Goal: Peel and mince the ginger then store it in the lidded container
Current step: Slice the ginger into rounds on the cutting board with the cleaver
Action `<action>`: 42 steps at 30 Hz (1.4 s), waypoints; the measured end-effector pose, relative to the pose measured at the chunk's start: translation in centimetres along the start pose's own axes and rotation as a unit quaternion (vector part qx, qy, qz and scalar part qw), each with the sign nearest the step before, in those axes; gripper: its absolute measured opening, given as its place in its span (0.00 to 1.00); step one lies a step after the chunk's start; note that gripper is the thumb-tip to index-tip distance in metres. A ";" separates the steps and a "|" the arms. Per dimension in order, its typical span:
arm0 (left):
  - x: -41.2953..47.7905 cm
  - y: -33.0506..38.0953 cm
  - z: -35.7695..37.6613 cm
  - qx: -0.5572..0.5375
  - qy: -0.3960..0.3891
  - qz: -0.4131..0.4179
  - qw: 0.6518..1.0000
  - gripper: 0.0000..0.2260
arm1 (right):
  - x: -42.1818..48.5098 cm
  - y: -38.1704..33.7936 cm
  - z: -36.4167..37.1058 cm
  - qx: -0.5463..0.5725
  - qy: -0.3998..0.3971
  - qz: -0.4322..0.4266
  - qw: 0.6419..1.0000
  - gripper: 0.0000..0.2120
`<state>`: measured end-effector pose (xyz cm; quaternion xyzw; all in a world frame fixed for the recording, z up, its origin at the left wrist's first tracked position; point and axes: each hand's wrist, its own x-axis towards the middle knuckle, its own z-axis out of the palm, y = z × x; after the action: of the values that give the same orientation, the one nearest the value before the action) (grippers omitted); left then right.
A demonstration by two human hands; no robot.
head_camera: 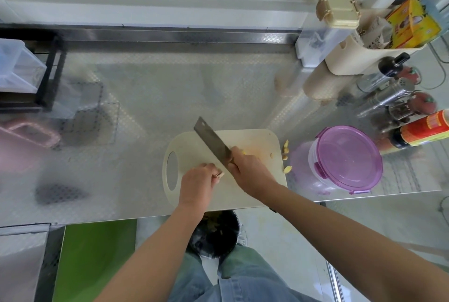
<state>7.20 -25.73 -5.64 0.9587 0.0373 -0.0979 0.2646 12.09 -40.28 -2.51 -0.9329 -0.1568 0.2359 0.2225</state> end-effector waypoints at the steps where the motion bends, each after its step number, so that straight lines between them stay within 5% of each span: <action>1: 0.0 0.0 0.0 -0.001 0.002 -0.003 1.000 0.05 | -0.2 -0.1 -0.2 -0.011 -0.003 -0.014 1.000 0.04; 17: -0.1 0.2 -0.1 0.003 0.020 -0.002 1.000 0.06 | -1.4 -1.2 0.9 -0.117 -0.048 0.008 0.992 0.12; 36: -0.3 -0.5 -0.1 0.051 0.016 0.010 0.999 0.10 | -1.5 -1.6 1.7 -0.091 -0.019 0.003 0.996 0.11; 42: 0.1 -0.5 -0.6 0.076 0.008 0.019 0.997 0.03 | -1.0 -2.0 1.6 -0.097 -0.020 0.005 0.995 0.11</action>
<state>7.38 -24.98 -5.42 0.9772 0.0134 -0.0873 0.1929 10.11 -38.43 -2.39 -0.9459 -0.1789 0.2396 0.1263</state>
